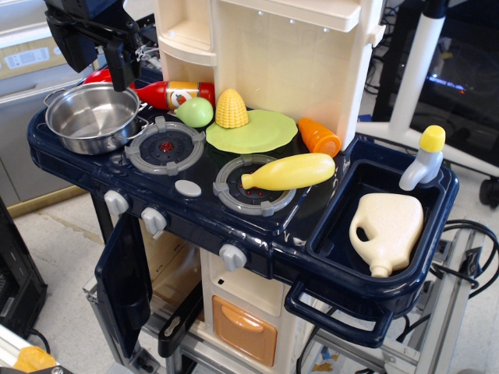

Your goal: Put banana in pot or pan

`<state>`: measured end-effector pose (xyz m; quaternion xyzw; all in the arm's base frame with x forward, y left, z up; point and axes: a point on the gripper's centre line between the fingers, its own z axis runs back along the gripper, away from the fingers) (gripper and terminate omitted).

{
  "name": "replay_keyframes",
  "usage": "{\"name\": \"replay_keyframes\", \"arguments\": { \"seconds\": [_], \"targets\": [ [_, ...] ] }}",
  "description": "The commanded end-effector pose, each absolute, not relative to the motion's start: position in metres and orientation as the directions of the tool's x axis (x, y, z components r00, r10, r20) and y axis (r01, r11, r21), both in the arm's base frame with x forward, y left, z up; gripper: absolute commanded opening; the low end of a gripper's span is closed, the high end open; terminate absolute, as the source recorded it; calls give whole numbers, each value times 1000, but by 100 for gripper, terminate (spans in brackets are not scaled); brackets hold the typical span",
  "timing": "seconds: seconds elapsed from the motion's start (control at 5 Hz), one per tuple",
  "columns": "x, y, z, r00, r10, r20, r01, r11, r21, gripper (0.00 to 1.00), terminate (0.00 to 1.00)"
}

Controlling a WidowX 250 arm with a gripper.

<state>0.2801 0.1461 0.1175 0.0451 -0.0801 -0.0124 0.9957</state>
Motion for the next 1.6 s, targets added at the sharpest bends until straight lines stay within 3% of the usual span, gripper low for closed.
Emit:
{"name": "replay_keyframes", "arguments": {
  "seconds": [0.0,0.2,0.4,0.6,0.8,1.0,1.2,1.4],
  "targets": [
    [280,146,117,987,-32,158,18,996,92,100,0],
    [286,96,139,966,-115,234,94,991,98,100,0],
    [280,45,147,905,-338,258,318,941,116,100,0],
    [286,1,162,805,-549,226,545,834,84,100,0],
    [291,-26,164,732,-653,194,640,757,131,100,0],
    [292,-43,144,728,-658,195,628,753,197,100,0],
    [298,-37,121,684,-710,167,665,701,256,100,0],
    [303,-32,97,678,-713,179,665,698,263,100,0]
  ]
}}
